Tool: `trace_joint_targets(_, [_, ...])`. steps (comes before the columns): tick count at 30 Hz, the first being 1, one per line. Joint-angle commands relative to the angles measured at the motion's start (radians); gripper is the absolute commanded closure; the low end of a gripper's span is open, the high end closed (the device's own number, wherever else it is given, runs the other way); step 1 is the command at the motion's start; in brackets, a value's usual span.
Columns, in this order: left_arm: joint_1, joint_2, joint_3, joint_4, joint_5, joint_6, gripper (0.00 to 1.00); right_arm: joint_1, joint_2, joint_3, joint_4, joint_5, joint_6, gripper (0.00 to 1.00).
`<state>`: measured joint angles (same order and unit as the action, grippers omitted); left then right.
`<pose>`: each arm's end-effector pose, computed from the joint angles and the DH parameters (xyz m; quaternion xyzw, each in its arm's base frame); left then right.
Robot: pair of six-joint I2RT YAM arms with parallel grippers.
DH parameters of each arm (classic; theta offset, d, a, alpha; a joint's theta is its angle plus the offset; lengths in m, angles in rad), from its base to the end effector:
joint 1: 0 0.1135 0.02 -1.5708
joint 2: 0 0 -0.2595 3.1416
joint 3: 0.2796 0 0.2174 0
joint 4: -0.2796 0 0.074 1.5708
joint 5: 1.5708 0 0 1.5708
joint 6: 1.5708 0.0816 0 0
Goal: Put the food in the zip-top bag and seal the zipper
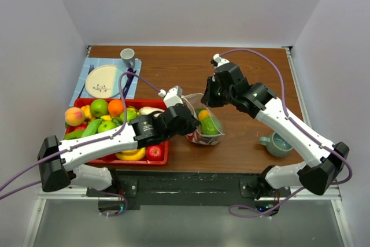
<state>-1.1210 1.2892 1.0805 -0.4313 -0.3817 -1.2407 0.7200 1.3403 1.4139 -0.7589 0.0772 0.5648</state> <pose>0.1512 -0.2433 0.2888 -0.1375 0.8708 -0.3431 0.3243 0.2184 0.1832 0.3430 -0.0535 0.9015 0.2286 0.3637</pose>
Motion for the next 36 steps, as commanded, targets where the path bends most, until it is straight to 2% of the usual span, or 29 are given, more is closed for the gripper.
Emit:
trace_joint_targets(1, [0.004, 0.024, 0.047, 0.022, -0.100, -0.071, 1.00, 0.006, -0.079, -0.075, 0.064, -0.094, -0.025, 1.00])
trace_joint_targets(5, [0.026, 0.044, 0.064, 0.017, -0.131, -0.089, 1.00, 0.006, -0.116, -0.102, 0.056, -0.135, -0.065, 1.00])
trace_joint_targets(7, [0.058, 0.058, 0.064, 0.035, -0.088, -0.085, 1.00, 0.007, -0.118, -0.108, 0.049, -0.169, -0.074, 1.00])
trace_joint_targets(15, [0.052, 0.065, 0.147, -0.015, -0.082, -0.137, 1.00, 0.045, -0.084, -0.099, 0.023, -0.168, -0.088, 1.00])
trace_joint_targets(22, [0.044, 0.070, 0.159, -0.021, -0.085, -0.160, 1.00, 0.052, -0.010, -0.020, -0.046, -0.033, -0.088, 1.00])
trace_joint_targets(24, [0.044, 0.055, 0.144, -0.021, -0.091, -0.172, 1.00, 0.050, 0.000, 0.005, -0.071, 0.040, -0.086, 1.00])
trace_joint_targets(26, [0.044, 0.036, 0.110, -0.018, -0.105, -0.181, 1.00, 0.052, 0.002, 0.029, -0.088, 0.050, -0.089, 0.99])
trace_joint_targets(28, [0.044, 0.027, 0.084, -0.024, -0.111, -0.198, 1.00, 0.050, -0.003, 0.036, -0.085, 0.045, -0.088, 0.94])
trace_joint_targets(30, [0.044, 0.013, 0.072, -0.021, -0.114, -0.204, 1.00, 0.049, -0.007, 0.043, -0.101, 0.047, -0.092, 0.75])
trace_joint_targets(31, [0.044, 0.012, 0.068, -0.021, -0.115, -0.209, 1.00, 0.050, -0.012, 0.054, -0.108, 0.049, -0.098, 0.62])
trace_joint_targets(34, [0.044, 0.013, 0.070, -0.018, -0.117, -0.206, 1.00, 0.050, -0.041, 0.066, -0.123, 0.026, -0.111, 0.49])
trace_joint_targets(36, [0.044, 0.013, 0.068, -0.017, -0.117, -0.207, 1.00, 0.052, -0.062, 0.069, -0.138, 0.026, -0.111, 0.46])
